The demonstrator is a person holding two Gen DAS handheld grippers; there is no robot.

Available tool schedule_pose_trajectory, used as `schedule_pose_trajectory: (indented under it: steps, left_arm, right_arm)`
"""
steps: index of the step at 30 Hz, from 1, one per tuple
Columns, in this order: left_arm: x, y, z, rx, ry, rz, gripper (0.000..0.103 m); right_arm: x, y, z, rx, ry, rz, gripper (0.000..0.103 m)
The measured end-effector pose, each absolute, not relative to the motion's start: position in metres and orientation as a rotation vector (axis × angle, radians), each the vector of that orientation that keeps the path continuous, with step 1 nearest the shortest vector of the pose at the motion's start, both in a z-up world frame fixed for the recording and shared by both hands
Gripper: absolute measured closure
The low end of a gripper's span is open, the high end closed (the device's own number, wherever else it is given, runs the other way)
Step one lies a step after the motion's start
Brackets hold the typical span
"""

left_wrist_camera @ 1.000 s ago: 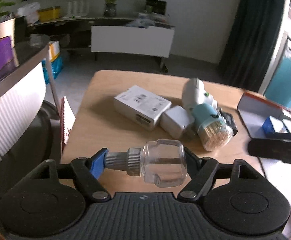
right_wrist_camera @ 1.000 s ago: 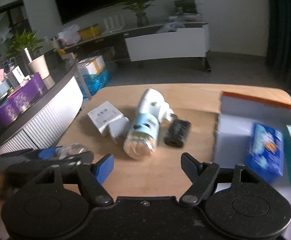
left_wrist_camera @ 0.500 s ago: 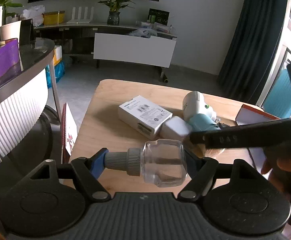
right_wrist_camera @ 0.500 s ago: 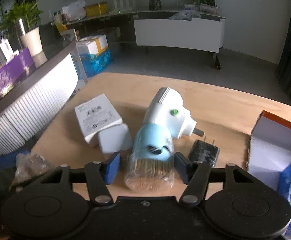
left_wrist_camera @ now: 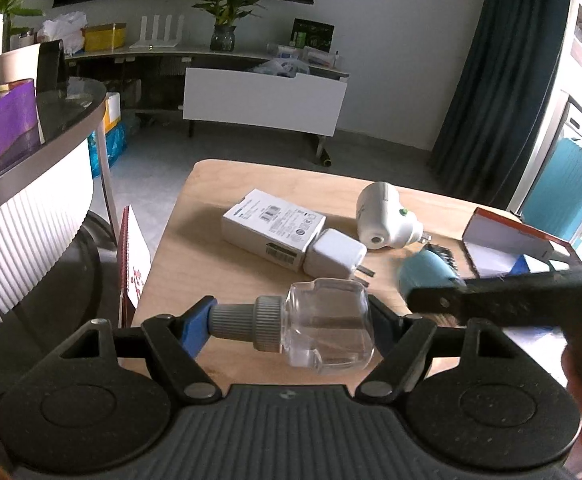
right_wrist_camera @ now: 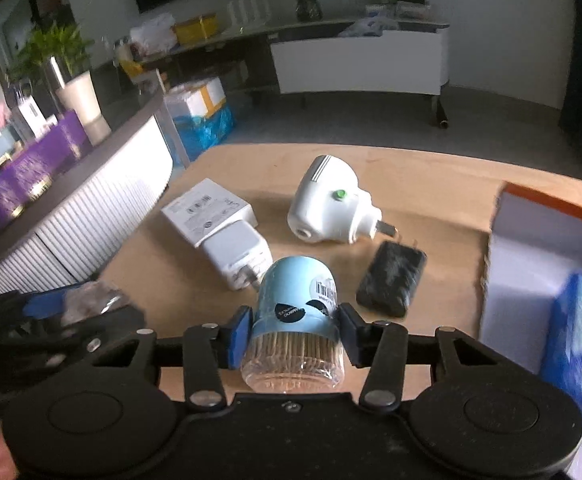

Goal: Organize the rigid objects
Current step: 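Carry the glass bottle and toothpick canister over the orange-rimmed tray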

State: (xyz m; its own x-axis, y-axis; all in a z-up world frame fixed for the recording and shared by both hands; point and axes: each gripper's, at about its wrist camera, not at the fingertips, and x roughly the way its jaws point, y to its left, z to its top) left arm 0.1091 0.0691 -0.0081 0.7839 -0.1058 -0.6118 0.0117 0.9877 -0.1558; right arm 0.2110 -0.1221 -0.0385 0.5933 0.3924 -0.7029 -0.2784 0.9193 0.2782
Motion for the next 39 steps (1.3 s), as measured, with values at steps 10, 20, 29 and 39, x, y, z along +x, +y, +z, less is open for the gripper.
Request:
schedule_pose_trajectory:
  steps: [10,20,29,39]
  left_arm:
    - [0.086,0.049,0.016,-0.125,0.649,-0.035,0.024]
    - [0.061,0.024,0.033,-0.115,0.646,-0.016,0.024]
    - [0.049,0.001,0.040,-0.105,0.647,-0.054,0.024]
    - [0.044,-0.019,0.042,-0.091,0.646,-0.093,0.024]
  right_arm:
    - [0.141,-0.150,0.006,0.195,0.759,0.310,0.046]
    - [0.089,-0.175,0.028,0.179,0.701,0.247,0.046]
    - [0.065,-0.198,0.031,0.200,0.687,0.205,0.046]
    - [0.052,-0.218,0.034,0.220,0.667,0.168,0.046]
